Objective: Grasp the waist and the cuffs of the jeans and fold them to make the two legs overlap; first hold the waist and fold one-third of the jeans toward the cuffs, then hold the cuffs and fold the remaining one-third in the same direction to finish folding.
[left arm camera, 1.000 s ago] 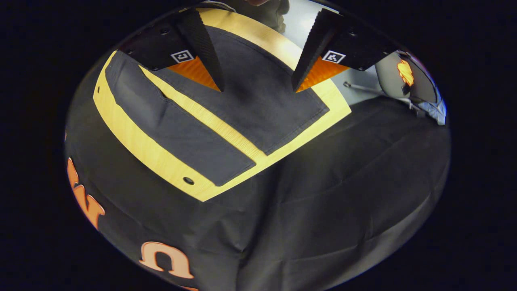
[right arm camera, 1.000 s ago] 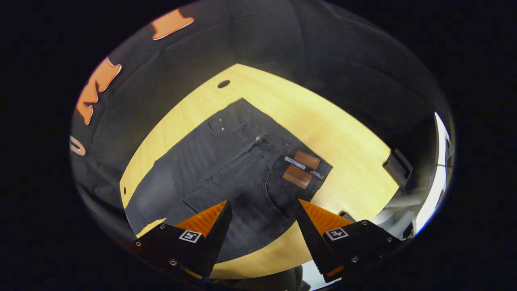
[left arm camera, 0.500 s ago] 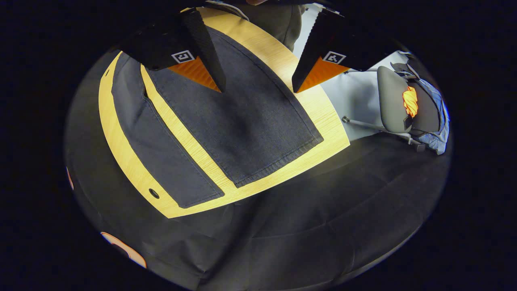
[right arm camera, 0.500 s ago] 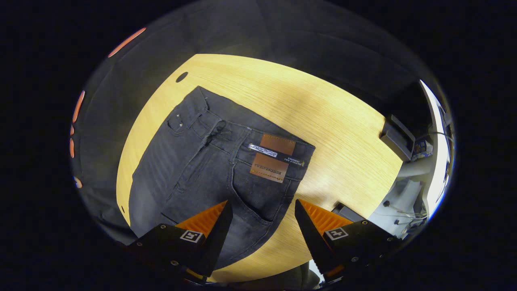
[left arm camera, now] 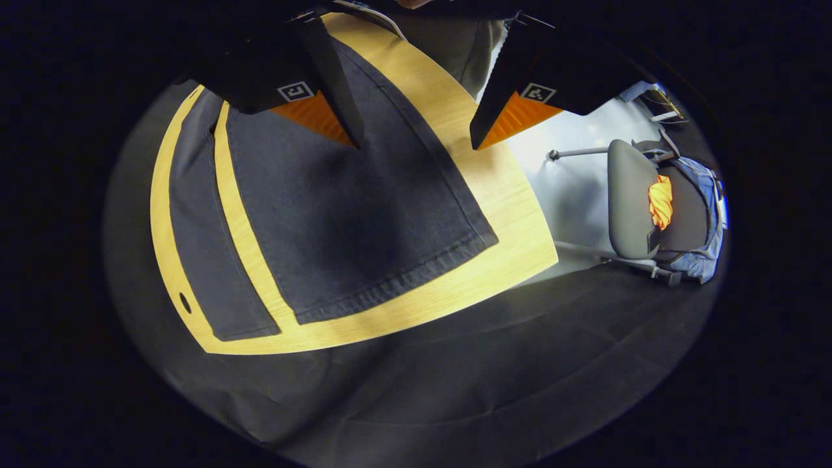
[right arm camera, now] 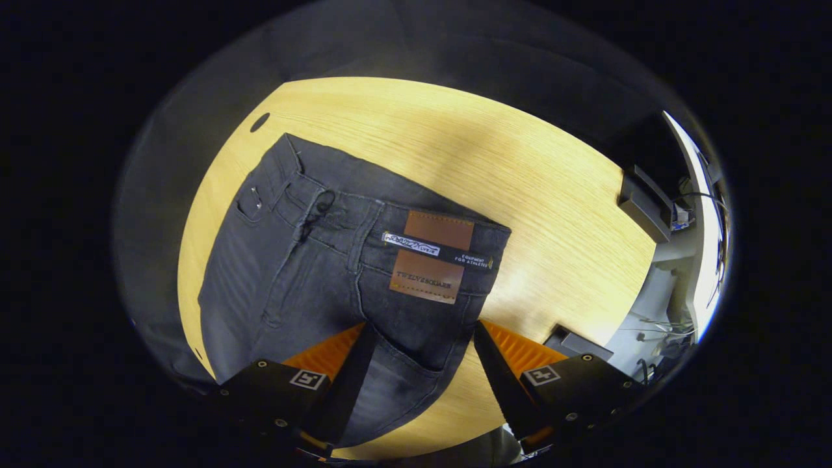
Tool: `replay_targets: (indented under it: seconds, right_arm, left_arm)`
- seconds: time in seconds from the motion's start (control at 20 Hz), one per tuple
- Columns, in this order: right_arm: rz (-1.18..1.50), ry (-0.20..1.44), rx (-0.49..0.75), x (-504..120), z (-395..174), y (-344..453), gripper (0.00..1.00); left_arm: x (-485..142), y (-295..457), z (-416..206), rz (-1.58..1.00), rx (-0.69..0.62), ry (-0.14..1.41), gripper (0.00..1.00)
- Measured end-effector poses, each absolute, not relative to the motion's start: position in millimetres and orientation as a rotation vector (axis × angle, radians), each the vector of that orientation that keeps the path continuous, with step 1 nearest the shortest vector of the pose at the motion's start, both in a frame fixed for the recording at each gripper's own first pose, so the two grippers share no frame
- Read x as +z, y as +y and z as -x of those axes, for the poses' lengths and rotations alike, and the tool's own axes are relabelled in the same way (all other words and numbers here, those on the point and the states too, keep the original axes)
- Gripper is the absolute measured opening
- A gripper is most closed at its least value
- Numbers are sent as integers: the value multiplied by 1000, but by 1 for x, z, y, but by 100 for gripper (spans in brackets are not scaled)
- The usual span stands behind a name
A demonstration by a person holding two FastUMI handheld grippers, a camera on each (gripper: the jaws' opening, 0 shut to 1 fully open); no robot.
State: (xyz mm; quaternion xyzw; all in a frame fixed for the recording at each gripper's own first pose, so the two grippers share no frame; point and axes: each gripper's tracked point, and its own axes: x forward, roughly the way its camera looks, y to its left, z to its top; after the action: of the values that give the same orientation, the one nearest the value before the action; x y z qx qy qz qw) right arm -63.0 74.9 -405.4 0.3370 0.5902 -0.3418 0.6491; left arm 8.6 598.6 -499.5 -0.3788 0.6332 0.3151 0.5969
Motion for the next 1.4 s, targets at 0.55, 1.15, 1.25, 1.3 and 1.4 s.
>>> replay_targets:
  seconds: [0.55,1.15,1.25,1.3,1.4]
  right_arm:
    - [-688,1438,-848,-409,63,74,86]
    - [-1124,1069,-765,-399,55,68,12]
    - [-1119,1027,-743,-388,51,68,12]
    - [-1132,1002,-731,-381,48,65,12]
    - [-1164,954,-701,-363,34,67,12]
  left_arm:
    - [-520,601,-33,861,776,1517,80]
    - [-491,618,-60,952,561,1185,1]
    - [-477,617,-73,963,530,1142,1]
    - [-469,617,-79,966,511,1118,1]
    - [-454,616,-91,975,476,1082,1]
